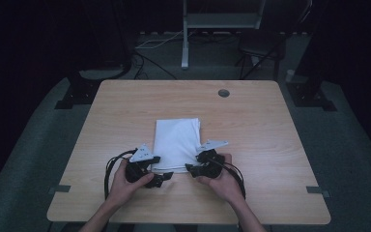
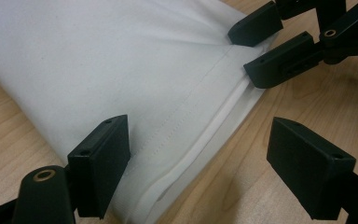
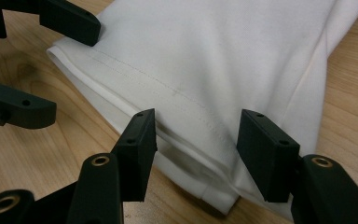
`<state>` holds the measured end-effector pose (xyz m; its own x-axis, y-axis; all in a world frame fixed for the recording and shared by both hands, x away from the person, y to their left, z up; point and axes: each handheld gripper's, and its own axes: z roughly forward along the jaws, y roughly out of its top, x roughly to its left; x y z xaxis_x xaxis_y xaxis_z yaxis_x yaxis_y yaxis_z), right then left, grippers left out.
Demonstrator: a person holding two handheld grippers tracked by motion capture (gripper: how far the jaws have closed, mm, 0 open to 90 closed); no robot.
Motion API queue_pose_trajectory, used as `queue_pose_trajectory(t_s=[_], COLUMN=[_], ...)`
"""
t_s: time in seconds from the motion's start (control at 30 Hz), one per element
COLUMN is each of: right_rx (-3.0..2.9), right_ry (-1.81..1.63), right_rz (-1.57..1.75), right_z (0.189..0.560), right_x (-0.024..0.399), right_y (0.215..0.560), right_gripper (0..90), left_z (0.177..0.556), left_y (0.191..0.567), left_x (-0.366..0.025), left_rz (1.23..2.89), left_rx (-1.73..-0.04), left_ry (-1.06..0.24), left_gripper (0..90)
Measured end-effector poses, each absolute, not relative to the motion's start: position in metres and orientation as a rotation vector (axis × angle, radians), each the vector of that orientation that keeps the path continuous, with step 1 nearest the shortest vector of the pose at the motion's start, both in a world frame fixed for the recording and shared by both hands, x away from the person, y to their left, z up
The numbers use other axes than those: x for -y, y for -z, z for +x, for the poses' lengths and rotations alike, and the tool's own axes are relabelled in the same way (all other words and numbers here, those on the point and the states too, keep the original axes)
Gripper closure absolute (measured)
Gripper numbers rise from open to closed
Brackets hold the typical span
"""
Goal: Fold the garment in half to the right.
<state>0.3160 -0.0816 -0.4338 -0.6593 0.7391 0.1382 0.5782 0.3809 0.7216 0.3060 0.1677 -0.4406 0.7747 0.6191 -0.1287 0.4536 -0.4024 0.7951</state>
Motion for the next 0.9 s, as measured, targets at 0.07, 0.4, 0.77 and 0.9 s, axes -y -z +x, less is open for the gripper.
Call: queue_pose_trajectory(t_s=[0.07,0.4,0.77,0.9], right_rx=[-2.429,-2.314,-2.247,-2.241], right_ry=[-1.150,-1.265,-1.277,-1.263], right_rz=[1.185,1.205,1.229,1.230], right_z=[0.316,0.317,0.360,0.377], right_x=[0.082,0.094,0.087,0.080], right_y=[0.434,0.420,0.397,0.395], right_gripper=[45.6,39.3,36.2,35.8], left_z=[0.306,0.297,0.289,0.288], left_y=[0.440,0.424,0.411,0.410], left_x=[-0.168,-0.185,-0.201,-0.207], left_rz=[2.065,1.972,1.923,1.905], left_rx=[-0.799,-0.801,-0.801,-0.814], left_ry=[-0.232,-0.316,-0.371,-0.378], left_gripper=[21.3,21.3,21.3,21.2])
